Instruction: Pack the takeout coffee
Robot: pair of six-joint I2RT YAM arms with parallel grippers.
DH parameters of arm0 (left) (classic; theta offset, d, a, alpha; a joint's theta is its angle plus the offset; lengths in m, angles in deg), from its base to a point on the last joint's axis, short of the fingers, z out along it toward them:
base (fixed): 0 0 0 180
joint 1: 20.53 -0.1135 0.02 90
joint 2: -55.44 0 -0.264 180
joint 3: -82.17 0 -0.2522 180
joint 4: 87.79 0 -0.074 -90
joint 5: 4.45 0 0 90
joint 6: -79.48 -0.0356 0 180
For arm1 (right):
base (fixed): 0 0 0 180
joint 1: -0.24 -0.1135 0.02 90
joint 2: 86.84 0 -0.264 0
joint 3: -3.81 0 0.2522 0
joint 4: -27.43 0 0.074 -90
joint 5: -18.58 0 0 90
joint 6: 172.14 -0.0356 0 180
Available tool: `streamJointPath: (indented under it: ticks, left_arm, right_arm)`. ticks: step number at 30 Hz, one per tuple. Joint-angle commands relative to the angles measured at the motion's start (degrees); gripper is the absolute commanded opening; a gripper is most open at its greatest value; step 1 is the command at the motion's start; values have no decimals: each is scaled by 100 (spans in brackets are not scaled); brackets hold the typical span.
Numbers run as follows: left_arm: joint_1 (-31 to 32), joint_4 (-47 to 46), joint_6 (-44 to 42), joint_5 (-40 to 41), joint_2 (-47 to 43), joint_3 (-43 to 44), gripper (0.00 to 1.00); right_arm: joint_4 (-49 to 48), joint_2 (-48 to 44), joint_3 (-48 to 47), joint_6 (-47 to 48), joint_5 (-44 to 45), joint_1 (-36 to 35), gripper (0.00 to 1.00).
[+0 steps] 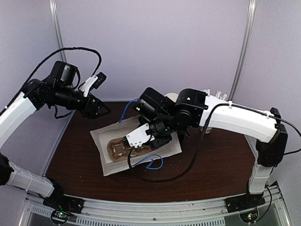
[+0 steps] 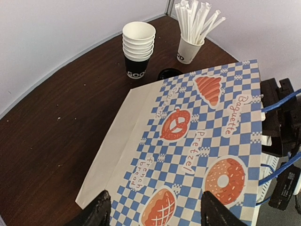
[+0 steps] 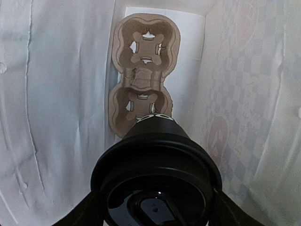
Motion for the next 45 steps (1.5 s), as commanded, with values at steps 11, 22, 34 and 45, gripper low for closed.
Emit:
streamJointPath:
  ticks: [11, 22, 34, 45]
  left_arm:
    - [-252, -510, 51, -290, -217, -324, 66]
    - [-485, -653, -71, -589, -13, -469, 66]
    - [-582, -753, -72, -1397, 85, -528, 66]
    - [-586, -908, -53, -1512, -127, -713, 65]
  right_arm:
    - [-730, 545, 44, -18, -261, 448, 63]
    - [-1049, 860, 257, -36, -430, 641, 62]
    - [-1434, 1106, 454, -51, -568, 735, 59]
    - [-967, 1723, -228, -249, -945, 951, 60]
